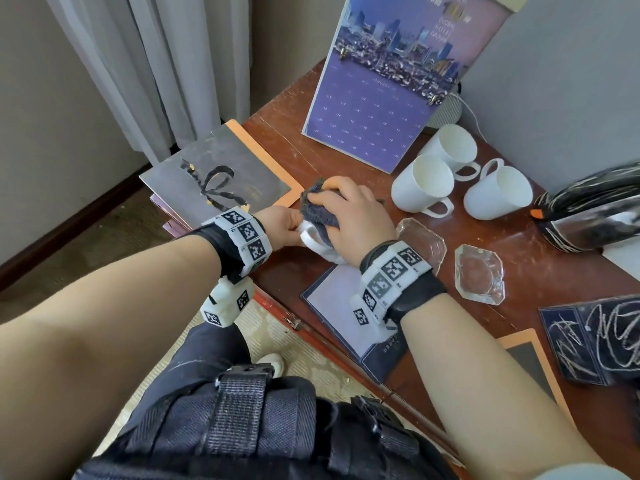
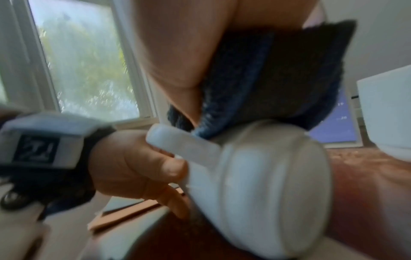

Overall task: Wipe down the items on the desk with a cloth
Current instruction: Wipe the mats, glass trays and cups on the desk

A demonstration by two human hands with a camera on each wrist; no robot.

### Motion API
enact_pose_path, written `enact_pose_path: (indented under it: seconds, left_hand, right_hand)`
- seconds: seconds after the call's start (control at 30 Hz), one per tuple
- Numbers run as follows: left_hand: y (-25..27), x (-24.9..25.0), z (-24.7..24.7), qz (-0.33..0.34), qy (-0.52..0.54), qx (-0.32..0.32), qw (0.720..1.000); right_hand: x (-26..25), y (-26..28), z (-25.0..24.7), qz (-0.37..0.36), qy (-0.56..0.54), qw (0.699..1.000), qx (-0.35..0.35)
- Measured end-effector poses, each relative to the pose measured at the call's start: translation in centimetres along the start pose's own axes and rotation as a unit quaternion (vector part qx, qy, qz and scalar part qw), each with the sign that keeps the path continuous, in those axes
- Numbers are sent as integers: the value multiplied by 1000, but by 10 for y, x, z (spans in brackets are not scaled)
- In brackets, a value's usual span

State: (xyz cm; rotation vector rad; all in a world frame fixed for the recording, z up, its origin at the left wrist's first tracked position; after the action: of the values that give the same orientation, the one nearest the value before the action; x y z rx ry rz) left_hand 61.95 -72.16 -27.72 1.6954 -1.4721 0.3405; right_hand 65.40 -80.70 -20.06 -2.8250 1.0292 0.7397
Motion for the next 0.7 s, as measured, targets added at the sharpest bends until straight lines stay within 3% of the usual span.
enact_pose_path:
  seconds: [0.23, 0.37, 0.47, 0.57, 0.7]
  left_hand:
    - [-11, -13, 5, -11, 38, -10, 999]
    - [-14, -8, 5, -14, 68, -18, 997]
    - [-12, -8, 4, -10, 72, -28, 997]
    - [-12, -7, 5, -2, 83, -21, 996]
    - [-11, -5, 5, -4, 79, -15, 997]
  right_hand:
    - [59, 40, -20, 66, -14, 997, -35]
    - [25, 18, -32, 2, -63, 997, 36]
    - [3, 9, -7, -27, 2, 999, -18]
    - [16, 33, -6, -62, -3, 998, -8]
    - [43, 45, -25, -3, 35, 999, -16]
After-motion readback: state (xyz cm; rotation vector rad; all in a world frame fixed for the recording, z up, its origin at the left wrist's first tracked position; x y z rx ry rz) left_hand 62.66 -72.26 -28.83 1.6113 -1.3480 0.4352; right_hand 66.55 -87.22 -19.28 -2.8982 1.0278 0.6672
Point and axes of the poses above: each hand's wrist, its own y-axis away from the middle knuckle, its own z-axis out of the palm, x = y × z, the point moved 7 cm from there along -y, towards the middle knuckle, and after that the axes turned 13 degrees about -y, right-handed, at the moved point
